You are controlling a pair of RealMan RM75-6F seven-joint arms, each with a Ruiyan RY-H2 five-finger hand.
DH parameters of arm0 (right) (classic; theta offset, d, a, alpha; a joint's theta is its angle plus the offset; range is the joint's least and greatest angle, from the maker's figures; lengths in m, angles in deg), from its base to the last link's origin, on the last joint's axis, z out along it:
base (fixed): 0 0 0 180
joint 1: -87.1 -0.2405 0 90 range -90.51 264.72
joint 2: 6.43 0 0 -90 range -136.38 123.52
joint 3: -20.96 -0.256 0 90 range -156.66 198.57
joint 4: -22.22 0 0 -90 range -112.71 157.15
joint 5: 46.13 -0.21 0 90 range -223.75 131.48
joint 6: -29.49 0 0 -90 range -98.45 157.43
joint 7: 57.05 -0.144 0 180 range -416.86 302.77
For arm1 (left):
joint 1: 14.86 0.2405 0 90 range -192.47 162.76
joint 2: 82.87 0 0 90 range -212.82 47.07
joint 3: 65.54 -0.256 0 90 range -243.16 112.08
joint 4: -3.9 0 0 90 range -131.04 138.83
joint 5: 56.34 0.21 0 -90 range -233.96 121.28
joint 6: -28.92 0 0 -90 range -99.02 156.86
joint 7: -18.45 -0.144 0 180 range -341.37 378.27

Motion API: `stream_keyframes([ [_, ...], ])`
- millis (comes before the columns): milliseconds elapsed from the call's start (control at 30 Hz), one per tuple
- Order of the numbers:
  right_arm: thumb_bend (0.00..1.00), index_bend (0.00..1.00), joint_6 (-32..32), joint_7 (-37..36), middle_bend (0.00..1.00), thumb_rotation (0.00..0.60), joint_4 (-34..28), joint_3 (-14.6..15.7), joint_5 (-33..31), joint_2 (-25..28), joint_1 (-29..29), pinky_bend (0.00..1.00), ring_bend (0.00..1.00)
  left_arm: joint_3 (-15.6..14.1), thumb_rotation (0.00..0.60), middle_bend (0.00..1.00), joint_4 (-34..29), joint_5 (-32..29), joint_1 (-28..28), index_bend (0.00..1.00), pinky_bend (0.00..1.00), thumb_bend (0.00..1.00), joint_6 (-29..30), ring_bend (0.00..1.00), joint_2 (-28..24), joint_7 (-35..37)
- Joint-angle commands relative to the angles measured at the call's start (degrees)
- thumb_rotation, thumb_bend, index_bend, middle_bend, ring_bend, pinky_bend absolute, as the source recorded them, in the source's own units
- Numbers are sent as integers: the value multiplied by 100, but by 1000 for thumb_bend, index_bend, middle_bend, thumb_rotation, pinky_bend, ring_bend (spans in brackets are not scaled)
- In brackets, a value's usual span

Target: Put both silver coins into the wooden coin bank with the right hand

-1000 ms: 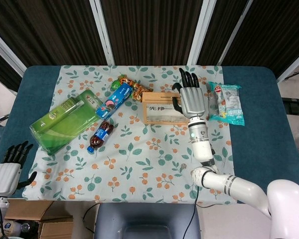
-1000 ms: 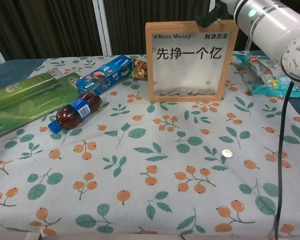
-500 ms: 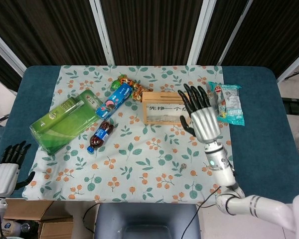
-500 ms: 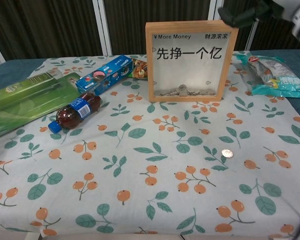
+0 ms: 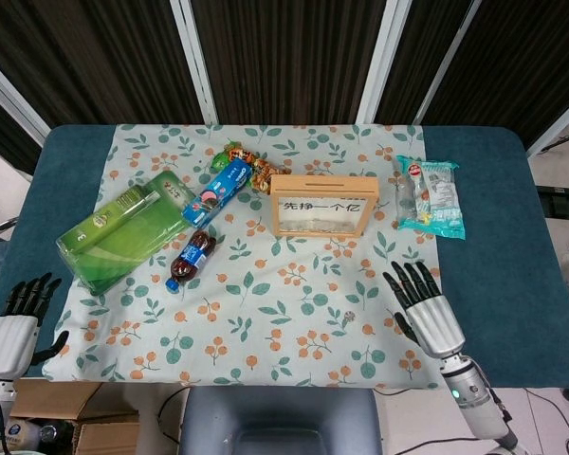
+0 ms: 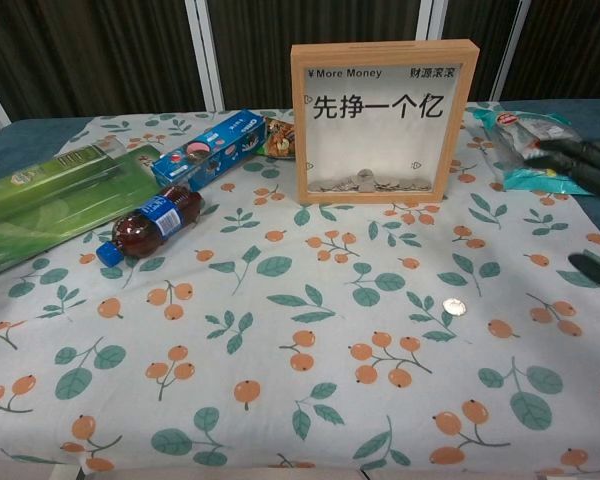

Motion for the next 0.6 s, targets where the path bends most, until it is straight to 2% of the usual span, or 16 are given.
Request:
stream_keyframes([
  [33, 537, 26, -279, -85, 7, 600, 389, 114, -104, -302, 217, 0, 0, 2, 600, 0, 35, -13, 21, 0, 0, 312, 22, 0, 11, 23],
  [300, 536, 111, -406, -384, 7, 600, 1120, -71, 70, -912, 216, 0, 0, 18, 600, 0, 119, -26, 29, 0, 0, 314, 22, 0, 30, 118],
  [600, 536, 213, -579, -502, 6, 600, 1423, -191, 168, -1304, 106, 0, 0, 18, 600, 0, 175, -59, 29, 0, 0, 319, -25, 0, 39, 159],
])
